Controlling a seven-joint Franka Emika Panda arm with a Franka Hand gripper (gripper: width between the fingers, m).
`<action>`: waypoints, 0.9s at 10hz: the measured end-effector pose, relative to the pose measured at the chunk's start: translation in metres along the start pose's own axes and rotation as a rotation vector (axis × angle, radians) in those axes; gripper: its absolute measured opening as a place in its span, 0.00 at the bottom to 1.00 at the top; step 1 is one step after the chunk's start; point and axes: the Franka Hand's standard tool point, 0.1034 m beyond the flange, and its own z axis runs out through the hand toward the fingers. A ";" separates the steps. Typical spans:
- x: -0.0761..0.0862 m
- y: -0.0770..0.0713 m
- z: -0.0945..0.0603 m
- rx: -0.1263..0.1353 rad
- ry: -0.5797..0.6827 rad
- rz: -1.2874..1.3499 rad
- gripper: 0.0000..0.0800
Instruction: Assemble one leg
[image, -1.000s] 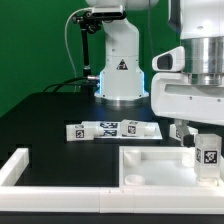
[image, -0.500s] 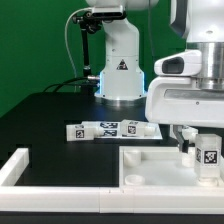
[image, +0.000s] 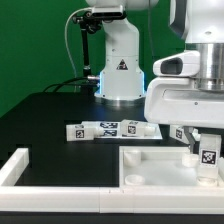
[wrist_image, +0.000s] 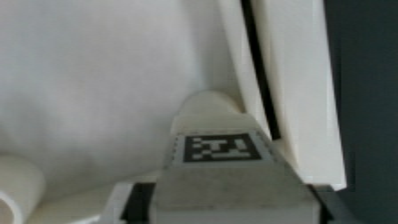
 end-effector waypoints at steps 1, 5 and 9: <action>0.001 0.000 0.000 0.000 0.000 0.063 0.36; 0.007 0.004 0.002 0.020 -0.031 0.532 0.36; 0.008 0.006 0.003 0.046 -0.110 1.099 0.36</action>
Offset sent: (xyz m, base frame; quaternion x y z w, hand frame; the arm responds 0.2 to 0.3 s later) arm 0.0153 -0.0071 -0.0058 -0.0139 -0.0061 0.3085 0.9511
